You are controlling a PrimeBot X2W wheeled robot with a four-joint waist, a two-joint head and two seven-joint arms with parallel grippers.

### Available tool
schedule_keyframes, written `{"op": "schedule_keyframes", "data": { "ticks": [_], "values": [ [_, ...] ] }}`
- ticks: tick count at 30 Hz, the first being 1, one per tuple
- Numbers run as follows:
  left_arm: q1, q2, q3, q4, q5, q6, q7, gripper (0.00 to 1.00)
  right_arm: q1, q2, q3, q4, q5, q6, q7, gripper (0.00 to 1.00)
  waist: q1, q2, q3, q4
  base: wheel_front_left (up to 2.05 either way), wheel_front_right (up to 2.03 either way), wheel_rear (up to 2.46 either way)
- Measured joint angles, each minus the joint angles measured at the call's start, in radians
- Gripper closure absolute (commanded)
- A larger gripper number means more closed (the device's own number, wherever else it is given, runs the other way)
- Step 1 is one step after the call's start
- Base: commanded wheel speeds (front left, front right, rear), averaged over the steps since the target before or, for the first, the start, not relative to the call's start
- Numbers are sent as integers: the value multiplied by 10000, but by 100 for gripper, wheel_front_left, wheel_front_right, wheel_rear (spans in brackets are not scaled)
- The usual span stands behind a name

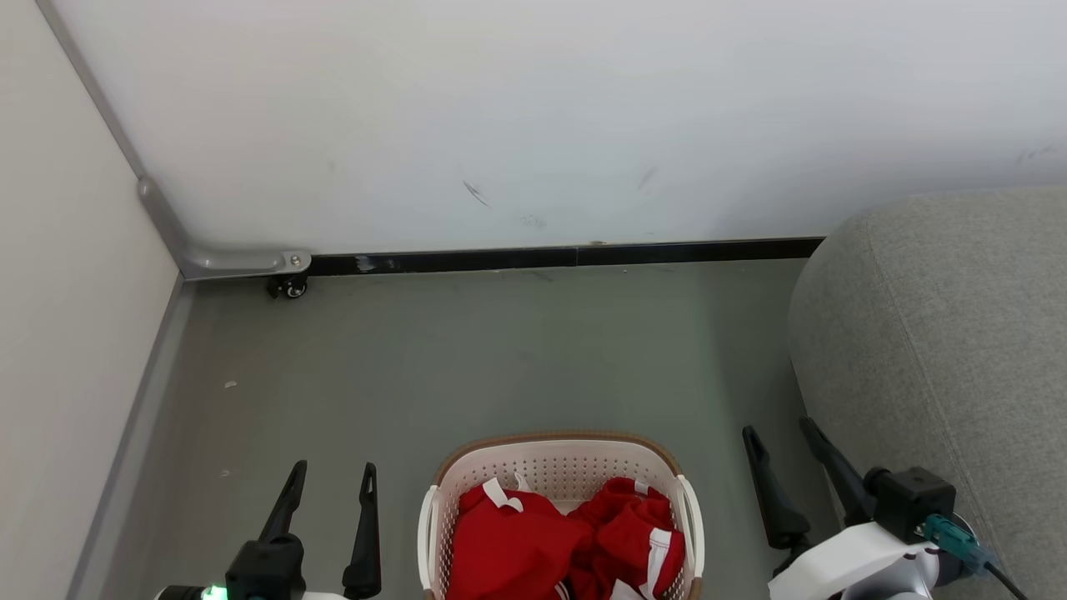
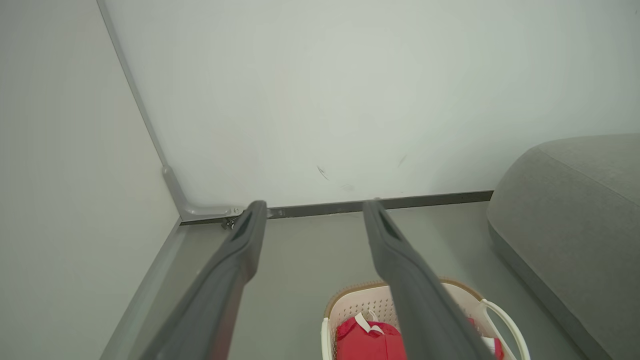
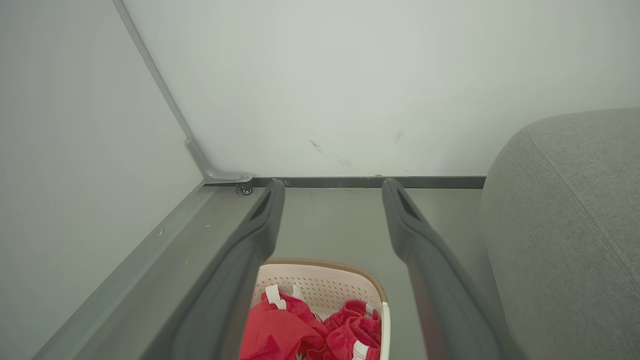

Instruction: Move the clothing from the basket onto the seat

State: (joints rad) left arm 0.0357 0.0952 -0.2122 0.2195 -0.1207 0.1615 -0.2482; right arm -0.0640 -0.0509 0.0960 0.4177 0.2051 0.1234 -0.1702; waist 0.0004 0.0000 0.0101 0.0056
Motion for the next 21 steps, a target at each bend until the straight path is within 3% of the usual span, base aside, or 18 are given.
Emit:
{"op": "schedule_keyframes", "data": {
  "ticks": [21],
  "values": [
    [-578, 94, -17, 136, 73, -50, 0, 0, -1, 2, -192, -362, 40, 0, -73, 0, -1, 0, 509, -177, 0, 0, 0]
  ]
}}
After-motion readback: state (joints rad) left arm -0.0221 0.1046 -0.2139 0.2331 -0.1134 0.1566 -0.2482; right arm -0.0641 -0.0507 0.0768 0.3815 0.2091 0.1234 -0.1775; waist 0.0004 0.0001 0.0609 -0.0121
